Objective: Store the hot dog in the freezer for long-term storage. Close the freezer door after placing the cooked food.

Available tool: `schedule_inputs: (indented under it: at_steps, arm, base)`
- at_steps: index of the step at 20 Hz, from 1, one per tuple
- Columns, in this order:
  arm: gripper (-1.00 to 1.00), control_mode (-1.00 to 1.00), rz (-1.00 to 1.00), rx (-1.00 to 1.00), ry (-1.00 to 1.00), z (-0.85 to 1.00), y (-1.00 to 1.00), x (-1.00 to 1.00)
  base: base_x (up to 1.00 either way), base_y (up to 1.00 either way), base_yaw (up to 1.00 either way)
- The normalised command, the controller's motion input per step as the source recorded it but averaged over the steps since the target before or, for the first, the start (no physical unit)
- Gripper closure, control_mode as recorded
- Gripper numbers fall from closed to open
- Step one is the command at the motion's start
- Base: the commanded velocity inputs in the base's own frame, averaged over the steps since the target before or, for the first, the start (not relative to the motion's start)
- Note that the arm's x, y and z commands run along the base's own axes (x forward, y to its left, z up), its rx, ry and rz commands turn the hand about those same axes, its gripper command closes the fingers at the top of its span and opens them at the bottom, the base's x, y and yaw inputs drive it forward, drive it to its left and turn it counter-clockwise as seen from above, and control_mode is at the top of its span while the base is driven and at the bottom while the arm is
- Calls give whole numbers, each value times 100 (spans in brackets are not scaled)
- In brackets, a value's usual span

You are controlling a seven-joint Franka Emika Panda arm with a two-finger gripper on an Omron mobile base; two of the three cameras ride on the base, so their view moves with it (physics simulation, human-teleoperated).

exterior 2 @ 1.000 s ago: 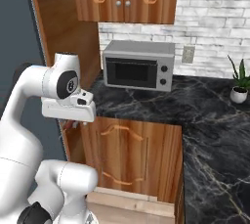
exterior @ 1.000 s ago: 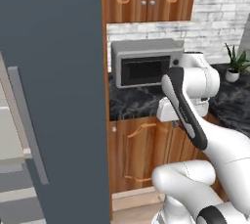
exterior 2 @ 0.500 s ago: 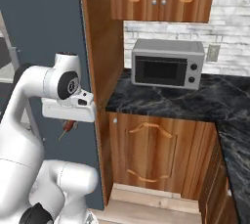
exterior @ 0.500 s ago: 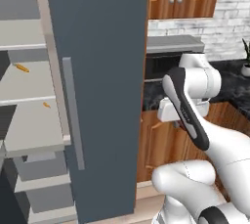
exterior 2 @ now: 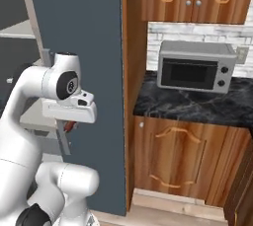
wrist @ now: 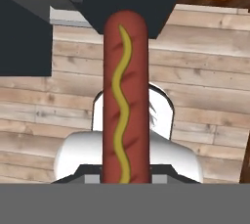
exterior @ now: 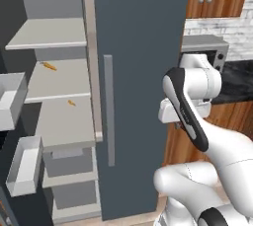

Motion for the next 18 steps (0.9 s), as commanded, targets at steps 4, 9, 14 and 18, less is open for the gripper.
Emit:
schedule_inputs:
  at_steps: [4, 9, 14, 18]
  arm:
    - [100, 100, 0, 0, 0, 0, 0, 0]
    - [100, 100, 0, 0, 0, 0, 0, 0]
    - [100, 100, 0, 0, 0, 0, 0, 0]
    - [100, 100, 0, 0, 0, 0, 0, 0]
  base:
    - [0, 26, 28]
    - [0, 39, 38]
    - [-1, 52, 34]
    - [25, 39, 29]
